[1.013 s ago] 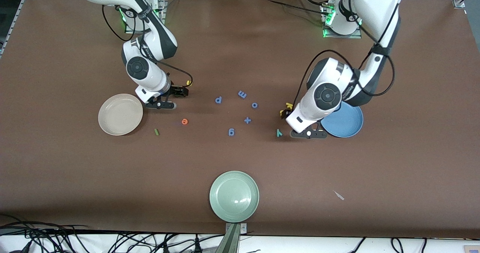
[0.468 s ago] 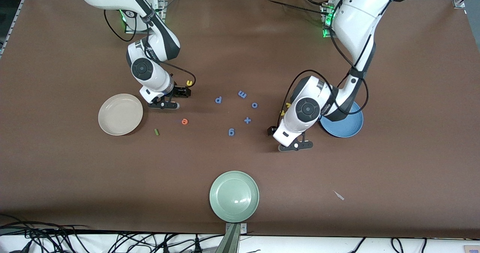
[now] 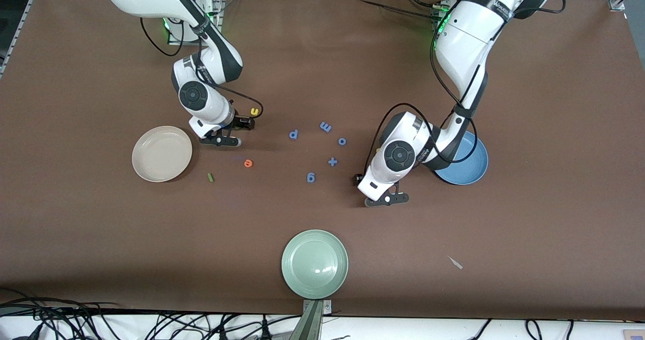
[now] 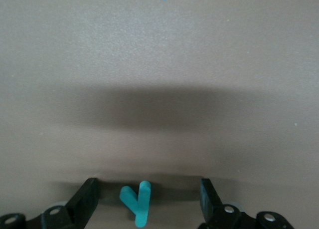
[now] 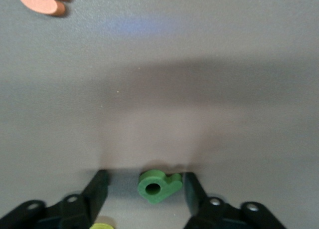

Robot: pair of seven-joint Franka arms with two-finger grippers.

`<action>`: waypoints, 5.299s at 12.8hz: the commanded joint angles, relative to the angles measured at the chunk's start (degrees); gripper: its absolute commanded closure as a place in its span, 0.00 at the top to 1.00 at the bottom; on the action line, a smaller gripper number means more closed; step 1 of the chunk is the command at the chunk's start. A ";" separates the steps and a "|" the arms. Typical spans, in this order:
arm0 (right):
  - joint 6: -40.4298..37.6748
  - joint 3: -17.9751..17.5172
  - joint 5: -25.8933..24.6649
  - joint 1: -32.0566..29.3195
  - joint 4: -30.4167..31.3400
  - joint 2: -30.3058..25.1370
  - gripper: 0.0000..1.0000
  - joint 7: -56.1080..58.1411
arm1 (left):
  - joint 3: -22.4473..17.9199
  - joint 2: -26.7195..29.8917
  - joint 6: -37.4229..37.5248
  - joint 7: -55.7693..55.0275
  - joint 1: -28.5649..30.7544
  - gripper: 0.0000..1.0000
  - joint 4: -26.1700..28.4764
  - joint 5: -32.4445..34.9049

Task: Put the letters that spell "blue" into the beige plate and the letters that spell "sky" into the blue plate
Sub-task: 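Place the green p in the white plate with the right gripper, then grasp the green l with the right gripper while the left gripper carries the y, then drop the y in the blue plate and the l in the white plate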

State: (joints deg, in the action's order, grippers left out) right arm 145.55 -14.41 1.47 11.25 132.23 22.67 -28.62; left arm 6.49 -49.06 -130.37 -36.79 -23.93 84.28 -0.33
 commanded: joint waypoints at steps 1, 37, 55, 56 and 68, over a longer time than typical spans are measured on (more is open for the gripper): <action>0.96 -0.18 0.02 -0.09 1.54 -0.60 0.50 -0.56 | -0.78 -0.24 0.65 -1.35 -0.86 0.70 -1.14 1.74; -13.20 12.13 -3.94 -0.27 -25.61 7.21 0.92 40.49 | 0.80 5.91 8.56 34.64 -1.56 1.00 0.96 4.81; -2.82 12.13 -3.50 -0.62 -24.22 13.19 0.49 39.70 | 0.71 5.91 -8.05 60.43 -1.56 0.82 11.78 10.44; -2.82 12.13 -3.50 -0.62 -24.13 13.19 0.37 39.70 | 0.71 6.00 -8.05 60.43 -1.56 0.71 12.39 10.44; -23.81 12.83 -3.41 -4.30 -34.50 11.00 0.04 44.79 | 0.80 12.32 -5.17 60.26 0.98 0.00 11.52 14.48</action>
State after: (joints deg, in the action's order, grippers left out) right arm 125.79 -1.21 -2.13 9.11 99.21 33.95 13.63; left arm 7.00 -39.85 -137.81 23.13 -24.30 94.48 12.41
